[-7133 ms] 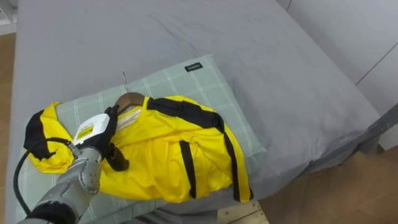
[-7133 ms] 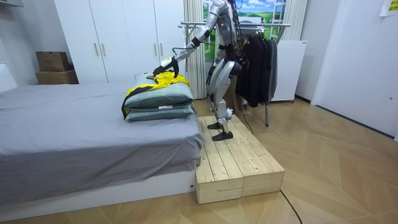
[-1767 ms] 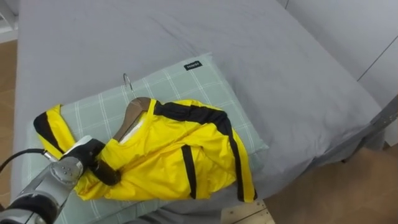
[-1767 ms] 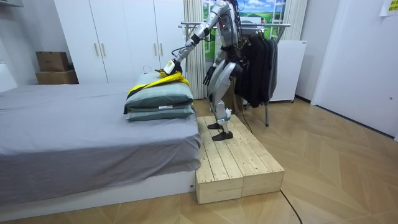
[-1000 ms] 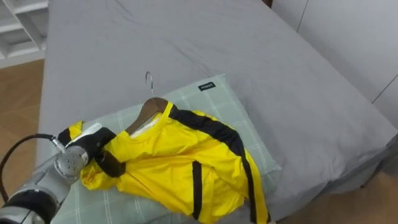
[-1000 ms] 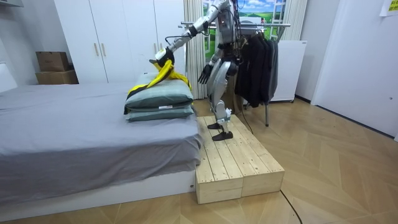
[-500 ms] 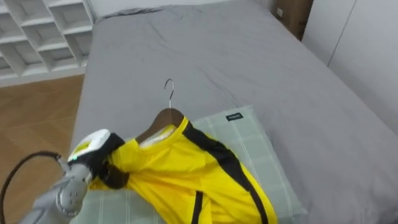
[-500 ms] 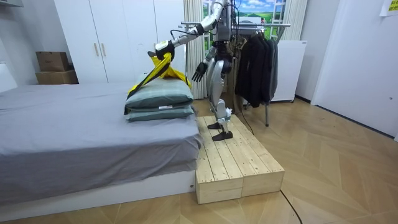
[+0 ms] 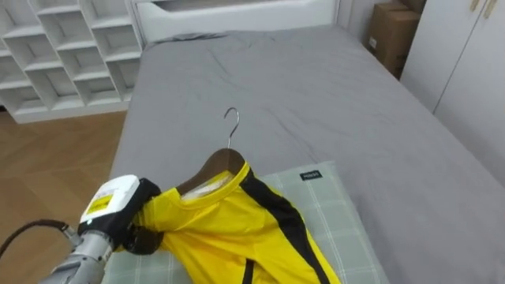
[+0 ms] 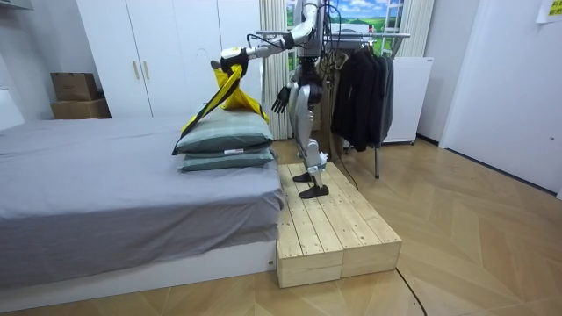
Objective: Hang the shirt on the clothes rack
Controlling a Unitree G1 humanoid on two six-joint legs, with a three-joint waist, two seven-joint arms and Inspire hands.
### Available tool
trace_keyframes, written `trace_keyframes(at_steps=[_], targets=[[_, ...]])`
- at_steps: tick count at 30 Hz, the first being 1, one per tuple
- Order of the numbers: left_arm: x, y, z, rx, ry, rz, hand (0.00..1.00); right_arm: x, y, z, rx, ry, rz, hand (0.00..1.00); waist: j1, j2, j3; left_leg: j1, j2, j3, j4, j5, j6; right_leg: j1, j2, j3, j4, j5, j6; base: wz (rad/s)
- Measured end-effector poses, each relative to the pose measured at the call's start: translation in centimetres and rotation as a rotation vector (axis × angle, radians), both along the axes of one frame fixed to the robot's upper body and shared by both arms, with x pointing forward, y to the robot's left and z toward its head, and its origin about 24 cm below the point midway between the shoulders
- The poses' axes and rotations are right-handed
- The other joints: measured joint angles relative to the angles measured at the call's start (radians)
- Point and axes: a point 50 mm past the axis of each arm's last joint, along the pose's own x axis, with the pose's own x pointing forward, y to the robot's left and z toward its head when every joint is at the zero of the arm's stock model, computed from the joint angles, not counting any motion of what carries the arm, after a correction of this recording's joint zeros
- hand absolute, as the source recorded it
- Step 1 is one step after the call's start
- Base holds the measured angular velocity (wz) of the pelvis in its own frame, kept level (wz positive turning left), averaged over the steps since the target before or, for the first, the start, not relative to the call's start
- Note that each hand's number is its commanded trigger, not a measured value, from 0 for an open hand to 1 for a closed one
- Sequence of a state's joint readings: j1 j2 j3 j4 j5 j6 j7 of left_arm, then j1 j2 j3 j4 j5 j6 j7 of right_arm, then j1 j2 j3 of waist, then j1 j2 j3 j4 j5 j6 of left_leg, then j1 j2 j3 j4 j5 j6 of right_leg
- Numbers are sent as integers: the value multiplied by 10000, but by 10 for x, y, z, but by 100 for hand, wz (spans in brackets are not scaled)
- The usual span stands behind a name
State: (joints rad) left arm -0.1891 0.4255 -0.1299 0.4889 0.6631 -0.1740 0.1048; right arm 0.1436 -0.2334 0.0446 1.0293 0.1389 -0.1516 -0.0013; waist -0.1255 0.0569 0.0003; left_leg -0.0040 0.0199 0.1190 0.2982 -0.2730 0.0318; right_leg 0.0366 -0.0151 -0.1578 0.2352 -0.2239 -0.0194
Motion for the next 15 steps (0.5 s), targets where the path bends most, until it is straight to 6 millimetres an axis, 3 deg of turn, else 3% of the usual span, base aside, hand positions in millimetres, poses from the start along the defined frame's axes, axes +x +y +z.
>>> trace_keyframes(at_steps=[5, 11, 13, 15], targets=[[-8, -3, -4, 41, -129, 6, 100, -4, -7, 0, -674, 225, 18, 0, -50, -32, -32, 414, -112, -23, -305, 81, -7, 355, 1, -60, -163, 2, 4, 0], [-13, -2, -6, 2, -321, 175, 100, -1, -21, 7, -2022, 98, -186, 0, -87, -160, 14, 693, -176, -5, -702, 287, -30, 529, 4, -44, -342, 68, 0, 1], [-13, -1, -6, 14, -351, 234, 100, 5, -27, 13, -2593, -160, 142, 0, -103, -188, 19, 657, -174, 40, -713, 311, -37, 462, 1, -42, -324, 70, -3, 0], [-14, 0, -5, 56, -339, 400, 100, 25, -30, 30, -3709, -1077, 1012, 0, -161, -239, 13, 652, -180, 73, -803, 377, -50, 420, -6, -16, -319, 78, -18, -6]])
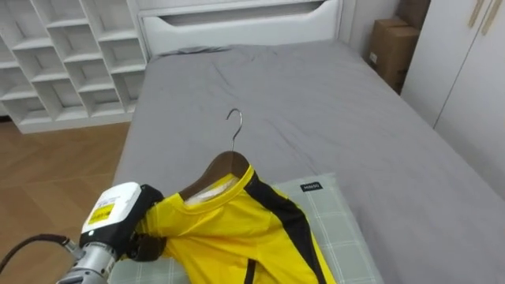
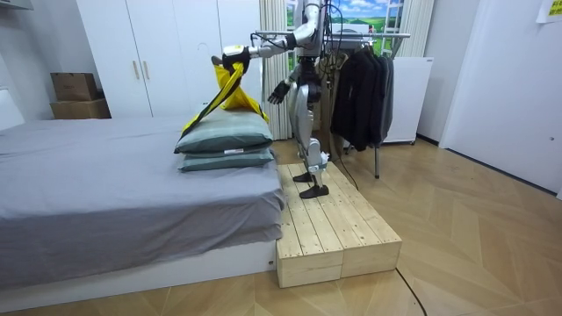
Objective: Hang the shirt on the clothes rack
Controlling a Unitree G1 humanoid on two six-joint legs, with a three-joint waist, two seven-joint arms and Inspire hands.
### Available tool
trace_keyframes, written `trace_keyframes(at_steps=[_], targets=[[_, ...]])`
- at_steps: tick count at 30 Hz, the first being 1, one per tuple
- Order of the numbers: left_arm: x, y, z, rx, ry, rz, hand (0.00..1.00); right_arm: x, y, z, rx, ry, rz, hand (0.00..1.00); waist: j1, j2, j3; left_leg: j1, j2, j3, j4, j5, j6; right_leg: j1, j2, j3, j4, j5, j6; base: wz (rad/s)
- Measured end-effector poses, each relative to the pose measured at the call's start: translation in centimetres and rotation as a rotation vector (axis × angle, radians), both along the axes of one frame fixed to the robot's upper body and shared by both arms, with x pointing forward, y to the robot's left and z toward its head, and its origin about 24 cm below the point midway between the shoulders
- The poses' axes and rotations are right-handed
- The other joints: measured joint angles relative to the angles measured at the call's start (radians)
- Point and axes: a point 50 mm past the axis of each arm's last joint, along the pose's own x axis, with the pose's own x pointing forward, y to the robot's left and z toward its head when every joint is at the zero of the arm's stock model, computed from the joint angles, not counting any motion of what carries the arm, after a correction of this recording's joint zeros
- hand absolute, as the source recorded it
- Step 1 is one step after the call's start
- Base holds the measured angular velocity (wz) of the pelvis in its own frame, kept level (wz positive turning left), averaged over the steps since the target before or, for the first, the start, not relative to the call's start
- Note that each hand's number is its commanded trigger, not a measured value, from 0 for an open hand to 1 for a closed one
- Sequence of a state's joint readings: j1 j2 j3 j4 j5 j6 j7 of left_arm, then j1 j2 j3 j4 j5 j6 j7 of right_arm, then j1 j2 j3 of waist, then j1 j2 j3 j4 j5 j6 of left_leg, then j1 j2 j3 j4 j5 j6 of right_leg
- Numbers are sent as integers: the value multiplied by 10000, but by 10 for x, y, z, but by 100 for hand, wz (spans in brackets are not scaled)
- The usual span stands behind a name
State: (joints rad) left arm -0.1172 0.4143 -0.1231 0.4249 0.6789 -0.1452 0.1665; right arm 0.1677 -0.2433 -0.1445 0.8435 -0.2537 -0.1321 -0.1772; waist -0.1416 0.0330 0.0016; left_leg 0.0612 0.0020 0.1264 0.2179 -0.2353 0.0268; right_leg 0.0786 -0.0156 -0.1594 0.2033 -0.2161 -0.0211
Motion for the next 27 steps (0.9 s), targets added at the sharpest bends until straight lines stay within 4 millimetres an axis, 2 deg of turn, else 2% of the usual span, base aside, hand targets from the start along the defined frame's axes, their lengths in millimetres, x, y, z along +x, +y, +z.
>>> trace_keyframes(at_steps=[1, 3, 6, 13, 18, 23, 27], targets=[[0, 0, 0, 12, 11, 25, 100, 5, 0, 4, -231, -205, 204, 0, -8, -36, -5, 10, 2, 14, -8, 4, -6, 0, 6, 27, -1, 1, -1, -7], [-2, 0, 1, 51, 56, 144, 100, 17, 1, 14, -923, -708, 777, 0, 3, -228, -92, 49, 22, -13, -67, 25, -37, 2, 30, 145, -17, 22, -36, -6], [-6, 0, 2, 160, 30, 241, 100, 29, 0, 29, -1764, -1440, 1167, 0, 41, -347, -97, 206, 26, 38, -208, 46, -59, 63, 37, 210, -18, 25, -42, -7], [-9, -5, 11, 80, -307, 87, 100, 56, -1, 69, -4153, -3296, 1863, 0, 70, -354, -87, 191, 2, 57, -198, 45, -58, 45, 48, 247, -28, 32, -31, -1], [-12, -6, 8, 2, -186, 112, 100, 76, 6, 100, -5308, -4900, 2215, 0, 83, -214, -65, 231, 14, 81, -202, 46, -58, 63, 67, 288, -29, 33, -32, -2], [-12, -5, 8, -167, -162, 245, 100, 85, 13, 124, -5815, -6016, 2437, 0, 170, -179, -60, 229, 27, 91, -204, 46, -58, 12, 86, 380, -7, 33, -33, -4], [-12, -7, 7, -340, -84, 301, 100, 92, 20, 143, -6027, -6921, 2668, 0, 403, -177, -58, 353, 34, 122, -282, 45, -58, 22, 123, 592, 0, 42, -46, -14]])
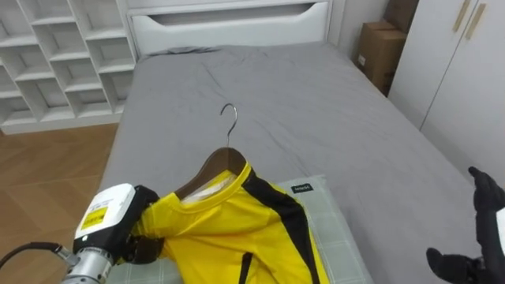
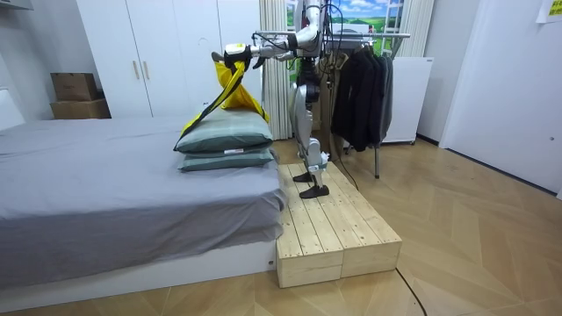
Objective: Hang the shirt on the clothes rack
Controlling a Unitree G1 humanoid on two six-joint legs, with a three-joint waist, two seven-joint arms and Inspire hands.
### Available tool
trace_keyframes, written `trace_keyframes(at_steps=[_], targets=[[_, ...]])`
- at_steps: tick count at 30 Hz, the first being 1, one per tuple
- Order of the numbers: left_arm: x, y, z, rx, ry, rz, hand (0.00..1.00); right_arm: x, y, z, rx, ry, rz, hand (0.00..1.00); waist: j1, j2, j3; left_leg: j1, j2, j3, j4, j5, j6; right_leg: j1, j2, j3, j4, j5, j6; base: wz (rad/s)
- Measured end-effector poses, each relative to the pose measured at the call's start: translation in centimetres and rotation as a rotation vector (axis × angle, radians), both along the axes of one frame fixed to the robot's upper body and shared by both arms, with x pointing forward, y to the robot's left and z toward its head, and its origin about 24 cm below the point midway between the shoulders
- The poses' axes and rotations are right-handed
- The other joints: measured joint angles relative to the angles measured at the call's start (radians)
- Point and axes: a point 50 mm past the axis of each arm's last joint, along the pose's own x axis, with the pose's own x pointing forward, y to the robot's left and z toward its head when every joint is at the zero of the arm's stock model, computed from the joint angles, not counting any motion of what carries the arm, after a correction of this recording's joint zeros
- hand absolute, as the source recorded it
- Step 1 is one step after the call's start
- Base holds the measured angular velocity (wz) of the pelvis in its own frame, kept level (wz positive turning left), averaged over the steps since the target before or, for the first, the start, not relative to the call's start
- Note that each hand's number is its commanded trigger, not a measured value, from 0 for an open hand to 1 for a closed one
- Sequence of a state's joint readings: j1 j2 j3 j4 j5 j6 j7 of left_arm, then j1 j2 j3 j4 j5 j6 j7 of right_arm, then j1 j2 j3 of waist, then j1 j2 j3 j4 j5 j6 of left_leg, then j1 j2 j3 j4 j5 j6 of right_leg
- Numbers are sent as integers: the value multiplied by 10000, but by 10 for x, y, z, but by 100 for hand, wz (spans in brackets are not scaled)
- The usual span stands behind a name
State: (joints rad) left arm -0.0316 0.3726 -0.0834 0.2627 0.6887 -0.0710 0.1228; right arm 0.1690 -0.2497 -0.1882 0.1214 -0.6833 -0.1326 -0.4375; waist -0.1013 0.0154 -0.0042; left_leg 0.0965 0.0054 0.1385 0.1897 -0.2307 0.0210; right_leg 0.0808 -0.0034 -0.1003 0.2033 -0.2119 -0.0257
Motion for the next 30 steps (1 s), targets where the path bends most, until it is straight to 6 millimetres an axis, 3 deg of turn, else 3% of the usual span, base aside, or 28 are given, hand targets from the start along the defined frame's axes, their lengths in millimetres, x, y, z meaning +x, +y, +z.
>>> trace_keyframes(at_steps=[5, 10, 16, 25, 30], targets=[[-1, -2, -2, -73, 38, 3, 100, 11, 11, 10, -383, -263, 768, 0, 18, -39, 37, 25, 12, 26, -33, 0, 0, -1, 23, 61, -1, 5, -5, -3], [0, -3, 1, -132, -67, -41, 100, 26, 26, 29, -698, -631, 1947, 0, 256, -46, 56, -28, 47, 128, -44, 0, -1, -113, 52, 141, 10, 37, -23, -7], [3, -10, 14, -265, -554, -399, 100, 43, 46, 53, -704, -1348, 3091, 0, 467, -180, 150, -41, 51, 111, -82, 0, -1, -120, 54, 109, -22, 51, -22, 0], [4, -11, 19, -83, -418, -810, 100, 58, 58, 61, 210, -302, 4666, 0, 545, -389, 160, -180, 43, -108, -96, 0, -1, -172, 34, -80, -20, 51, -20, 8], [7, -7, 25, 226, -578, -923, 100, 69, 61, 78, 390, -108, 5550, 0, 580, -552, 155, -205, 51, -228, -95, 0, -1, -161, 51, -112, -29, 51, -21, 6]])
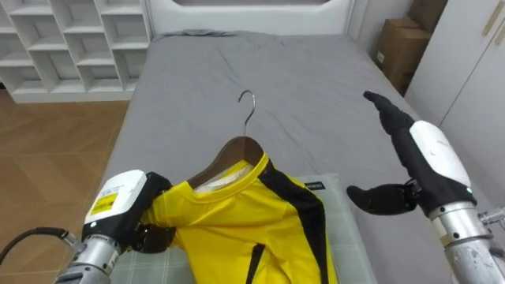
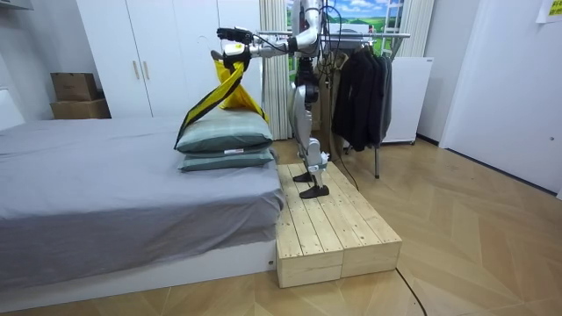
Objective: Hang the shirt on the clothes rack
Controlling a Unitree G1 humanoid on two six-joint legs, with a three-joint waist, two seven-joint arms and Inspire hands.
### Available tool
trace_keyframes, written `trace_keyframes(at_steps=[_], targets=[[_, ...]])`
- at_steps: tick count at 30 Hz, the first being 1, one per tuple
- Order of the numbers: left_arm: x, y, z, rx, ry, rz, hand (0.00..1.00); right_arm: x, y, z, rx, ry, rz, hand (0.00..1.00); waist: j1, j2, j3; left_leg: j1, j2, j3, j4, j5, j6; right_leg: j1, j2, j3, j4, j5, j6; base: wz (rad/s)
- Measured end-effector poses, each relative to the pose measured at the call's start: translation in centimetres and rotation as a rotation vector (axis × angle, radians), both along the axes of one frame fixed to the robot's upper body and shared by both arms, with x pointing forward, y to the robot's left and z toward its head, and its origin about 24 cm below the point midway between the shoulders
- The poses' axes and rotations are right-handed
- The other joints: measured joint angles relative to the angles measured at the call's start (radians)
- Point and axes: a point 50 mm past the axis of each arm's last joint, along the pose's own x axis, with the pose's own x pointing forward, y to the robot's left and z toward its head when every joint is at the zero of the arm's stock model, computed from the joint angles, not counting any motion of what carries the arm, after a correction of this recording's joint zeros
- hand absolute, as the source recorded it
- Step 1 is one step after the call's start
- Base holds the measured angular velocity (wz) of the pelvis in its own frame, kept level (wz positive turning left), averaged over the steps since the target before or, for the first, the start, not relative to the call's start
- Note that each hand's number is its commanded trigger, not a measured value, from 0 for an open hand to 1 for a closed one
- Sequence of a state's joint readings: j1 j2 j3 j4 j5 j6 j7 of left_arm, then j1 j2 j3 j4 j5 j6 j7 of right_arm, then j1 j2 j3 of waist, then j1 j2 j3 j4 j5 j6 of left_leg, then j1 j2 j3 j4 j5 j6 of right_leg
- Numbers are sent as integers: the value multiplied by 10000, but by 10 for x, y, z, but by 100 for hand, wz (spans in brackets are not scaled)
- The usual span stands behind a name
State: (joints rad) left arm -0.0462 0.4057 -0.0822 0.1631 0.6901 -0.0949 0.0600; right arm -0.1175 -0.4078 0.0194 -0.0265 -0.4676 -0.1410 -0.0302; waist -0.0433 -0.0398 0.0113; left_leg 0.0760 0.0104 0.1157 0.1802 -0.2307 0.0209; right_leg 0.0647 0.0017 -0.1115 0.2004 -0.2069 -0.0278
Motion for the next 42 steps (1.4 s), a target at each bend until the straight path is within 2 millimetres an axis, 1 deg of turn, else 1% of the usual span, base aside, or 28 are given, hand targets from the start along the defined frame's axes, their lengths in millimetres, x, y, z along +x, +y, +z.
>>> trace_keyframes(at_steps=[3, 7, 9, 11, 13, 14, 15, 16, 17, 18, 19, 20, 21, 22, 23, 24, 25, 26, 27, 30, 34, 36, 39, 42], targets=[[2, -1, 2, 31, -45, -42, 100, 3, 6, 2, 61, 407, 597, 0, 129, -45, -13, 40, -3, -98, -1, 0, 0, 33, 0, -7, -4, 0, 0, -1], [2, -1, 2, 118, -61, -72, 100, 3, 11, -2, -102, 1084, 1154, 0, 238, -65, -16, 43, 12, -131, -1, 0, 0, 33, 2, -5, -3, 0, 0, 1], [3, -2, 3, 184, -109, -114, 100, 3, 15, -6, -239, 1472, 1509, 0, 237, -65, -16, 42, 42, -372, -4, 0, 0, 45, 5, -35, 15, 0, 0, 7], [3, -3, 5, 206, -173, -155, 100, 3, 16, -7, -299, 1655, 1646, 0, 248, -56, -12, 81, 62, -499, -7, 1, 1, 33, 22, -40, 82, 0, 0, 1], [3, -4, 5, 219, -187, -185, 100, 3, 17, -11, -335, 1850, 1708, 0, 306, 27, 34, 280, 180, -1315, -60, 18, 5, -345, 146, -106, 734, -82, 6, -20], [3, -3, 6, 247, -214, -176, 100, 3, 20, -12, -327, 1903, 1814, 0, 336, 65, 53, 315, 295, -2047, -68, 15, -2, -579, 358, 72, 512, -127, -82, -45], [4, -1, 7, 288, -265, -85, 100, 5, 24, -9, -393, 1809, 2014, 0, 349, -28, 13, 155, 312, -2272, 19, -53, -103, -742, 354, 154, -419, 648, -310, -27], [4, -2, 6, 298, -219, -77, 100, 5, 25, -10, -366, 1846, 2048, 0, 220, 17, 27, 40, 381, -2267, 60, -97, -256, -646, 385, -99, -474, 941, -310, 11], [4, -6, 5, 367, -185, -239, 100, 5, 26, -12, -373, 1970, 2044, 0, -38, -14, 41, -54, 404, -1761, 51, -43, -536, -545, 321, -210, -492, 1030, -329, 40], [7, -12, 7, 382, -252, -516, 100, 6, 24, -12, -376, 2014, 1944, 0, -47, -10, 40, -210, 453, -1053, -1, -38, -565, -491, 301, 234, -511, 1026, -322, 36], [9, -16, 9, 391, -331, -657, 100, 6, 23, -12, -358, 2009, 1884, 0, -47, -19, 45, -418, 456, -840, -109, 30, -544, -492, 284, 432, -518, 1013, -300, 29], [13, -23, 13, 423, -474, -932, 100, 7, 23, -13, -303, 2075, 1812, 0, 23, -103, 41, -778, 445, -394, -141, 422, -269, -502, 210, 722, -483, 931, -181, 20], [14, -28, 13, 449, -498, -1101, 100, 7, 24, -13, -309, 2145, 1876, 0, 192, -146, 3, -599, 383, -268, -136, 685, -231, -507, 164, 770, -410, 909, -117, 10], [14, -29, 13, 430, -516, -1126, 100, 7, 24, -13, -321, 2129, 1900, 0, 264, -136, 9, -530, 372, -293, -133, 697, -229, -510, 166, 737, -340, 881, -76, -6], [14, -30, 13, 421, -512, -1122, 100, 8, 25, -12, -327, 2094, 1919, 0, 378, -108, 27, -380, 331, -522, -137, 696, -227, -526, 188, 517, -313, 780, -1, 0], [14, -29, 13, 475, -526, -1100, 100, 8, 25, -11, -328, 2068, 1928, 0, 448, -112, 25, -310, 272, -850, -142, 687, -230, -338, 151, 266, -476, 800, -30, 0], [15, -29, 13, 478, -537, -1081, 100, 8, 25, -11, -324, 2058, 1926, 0, 498, -110, 24, -296, 247, -915, -150, 671, -240, -193, 78, 153, -556, 842, -53, 9], [15, -29, 13, 457, -540, -1055, 100, 8, 25, -12, -298, 2088, 1933, 0, 521, -82, 38, -293, 198, -900, -151, 663, -249, -57, 23, -59, -634, 847, -55, 19], [15, -30, 13, 380, -545, -1070, 100, 9, 25, -16, -175, 2234, 1892, 0, 500, -17, 59, -232, 138, -863, -163, 664, -248, 25, 21, -67, -634, 846, -54, 21], [15, -36, 12, 70, -600, -1117, 100, 10, 25, -27, 5, 2651, 1775, 0, 642, -12, 57, -147, 140, -860, -183, 666, -247, 70, 38, -55, -636, 825, -27, -2], [17, -44, 14, -232, -711, -1192, 100, 10, 28, -31, 29, 2813, 1859, 0, 734, -17, 58, -144, 126, -903, -195, 665, -247, 75, 22, -96, -633, 825, -27, -1], [19, -47, 16, -365, -840, -1295, 100, 10, 29, -33, 284, 2837, 1893, 0, 747, -20, 60, -81, 135, -893, -253, 665, -247, 108, 22, -193, -614, 825, -27, 2], [20, -50, 18, -512, -922, -1372, 100, 10, 26, -43, 552, 3206, 1707, 0, 759, -30, 62, 52, 126, -890, -316, 664, -247, 225, 8, -258, -612, 823, -24, 5], [21, -51, 19, -529, -952, -1393, 100, 10, 25, -45, 621, 3263, 1609, 0, 760, -41, 63, 39, 128, -860, -346, 664, -247, 216, -9, -290, -608, 824, -24, 0]])
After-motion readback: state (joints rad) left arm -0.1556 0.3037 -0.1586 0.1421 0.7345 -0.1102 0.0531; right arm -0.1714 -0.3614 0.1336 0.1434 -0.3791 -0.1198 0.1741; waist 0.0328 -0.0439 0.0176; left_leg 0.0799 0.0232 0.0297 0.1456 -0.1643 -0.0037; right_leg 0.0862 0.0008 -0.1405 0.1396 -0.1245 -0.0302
